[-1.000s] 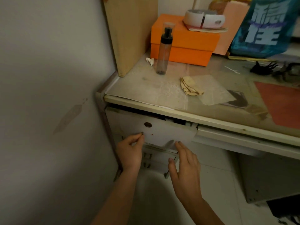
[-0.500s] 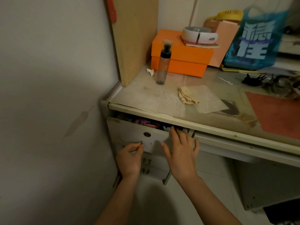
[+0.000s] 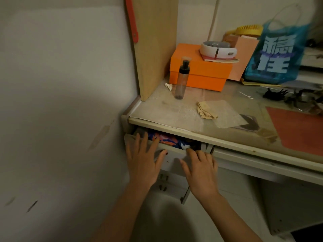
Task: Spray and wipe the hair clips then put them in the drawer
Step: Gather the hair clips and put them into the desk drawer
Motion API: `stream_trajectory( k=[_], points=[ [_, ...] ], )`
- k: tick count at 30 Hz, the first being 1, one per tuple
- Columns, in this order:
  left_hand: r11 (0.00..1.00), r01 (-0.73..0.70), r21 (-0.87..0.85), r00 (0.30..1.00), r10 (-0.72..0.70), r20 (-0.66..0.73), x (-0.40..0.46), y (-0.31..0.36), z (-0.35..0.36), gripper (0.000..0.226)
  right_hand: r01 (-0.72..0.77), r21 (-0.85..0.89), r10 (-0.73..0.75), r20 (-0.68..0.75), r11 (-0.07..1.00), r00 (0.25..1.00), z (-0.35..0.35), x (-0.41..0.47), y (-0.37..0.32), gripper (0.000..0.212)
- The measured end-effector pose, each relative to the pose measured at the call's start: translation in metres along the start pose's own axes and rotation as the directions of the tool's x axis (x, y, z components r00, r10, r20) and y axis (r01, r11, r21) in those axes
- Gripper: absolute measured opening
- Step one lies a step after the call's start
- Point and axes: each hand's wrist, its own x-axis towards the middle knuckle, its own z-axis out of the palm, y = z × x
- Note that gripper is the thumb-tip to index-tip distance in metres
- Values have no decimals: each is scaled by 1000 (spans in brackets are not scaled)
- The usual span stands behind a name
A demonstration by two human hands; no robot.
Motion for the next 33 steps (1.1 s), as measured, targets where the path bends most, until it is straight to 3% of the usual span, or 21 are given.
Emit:
stream_trajectory(
  k=[6,16,23,33],
  points=[
    [999,7,37,999,-5,-47,-20,0,-10,49,11,26,-11,19,1000,1000,-3,-21,-3,46],
    [990,137,-15,990,-136,31,-63,-2,-25,43,11,69,-17,84,998,996,-13,-69,-14,42],
    [982,188,-28,981,-189,-35,-79,-3,-34,28,11,92,-23,134,996,991,-21,-85,-21,36],
    [970,239,-36,970,-237,52,-83,2,-46,39,40,83,-52,151,996,987,-32,-83,-22,33]
  ],
)
